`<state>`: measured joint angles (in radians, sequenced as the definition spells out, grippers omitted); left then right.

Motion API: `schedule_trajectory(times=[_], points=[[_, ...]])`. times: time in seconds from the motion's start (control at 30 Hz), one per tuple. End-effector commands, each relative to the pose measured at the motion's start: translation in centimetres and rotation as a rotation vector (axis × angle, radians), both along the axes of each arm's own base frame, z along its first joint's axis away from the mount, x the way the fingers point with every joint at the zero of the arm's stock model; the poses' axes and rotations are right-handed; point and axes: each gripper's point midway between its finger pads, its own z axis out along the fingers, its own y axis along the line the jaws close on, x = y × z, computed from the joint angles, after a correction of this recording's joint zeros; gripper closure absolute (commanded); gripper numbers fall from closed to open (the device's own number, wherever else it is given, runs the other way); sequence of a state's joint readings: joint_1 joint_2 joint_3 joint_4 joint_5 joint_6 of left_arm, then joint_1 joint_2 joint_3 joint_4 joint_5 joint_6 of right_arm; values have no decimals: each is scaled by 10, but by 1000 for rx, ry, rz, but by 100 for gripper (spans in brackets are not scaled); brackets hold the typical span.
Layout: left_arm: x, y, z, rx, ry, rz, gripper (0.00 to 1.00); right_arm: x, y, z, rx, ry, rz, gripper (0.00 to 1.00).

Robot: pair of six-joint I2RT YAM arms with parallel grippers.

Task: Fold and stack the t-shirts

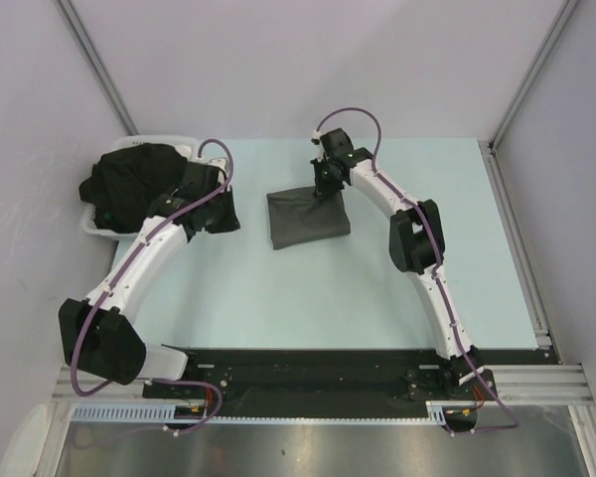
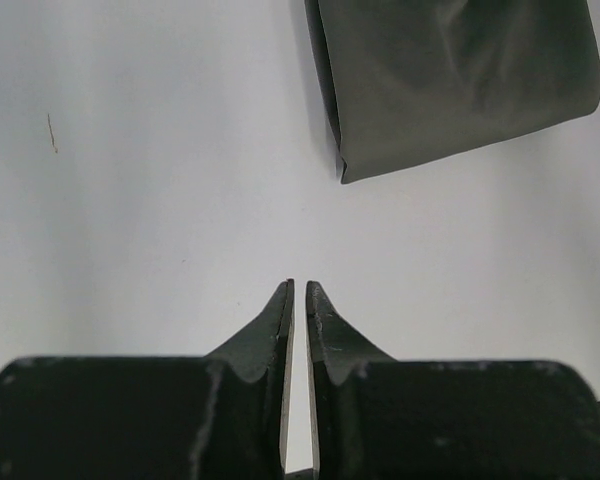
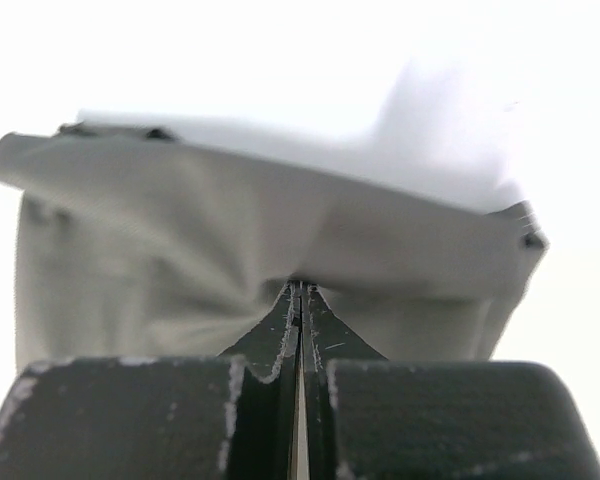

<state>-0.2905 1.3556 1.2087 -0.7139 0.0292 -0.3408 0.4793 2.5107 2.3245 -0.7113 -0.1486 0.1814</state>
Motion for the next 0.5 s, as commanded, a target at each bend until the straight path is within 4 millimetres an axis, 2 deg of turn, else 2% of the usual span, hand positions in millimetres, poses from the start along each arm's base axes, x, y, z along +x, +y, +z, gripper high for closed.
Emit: schedule_trajectory(times=[0.0,0.17,0.47], points=[[14,-8,17,-31,-45,3,87,28,-9,11,35,-66,-12,100],[18,-7,16,-15,-36,0,87,38,-16,2,29,-78,-22,100],[19,-8,8,-9,-7,-6,87,58,-10,8,88,-139,-25,100]])
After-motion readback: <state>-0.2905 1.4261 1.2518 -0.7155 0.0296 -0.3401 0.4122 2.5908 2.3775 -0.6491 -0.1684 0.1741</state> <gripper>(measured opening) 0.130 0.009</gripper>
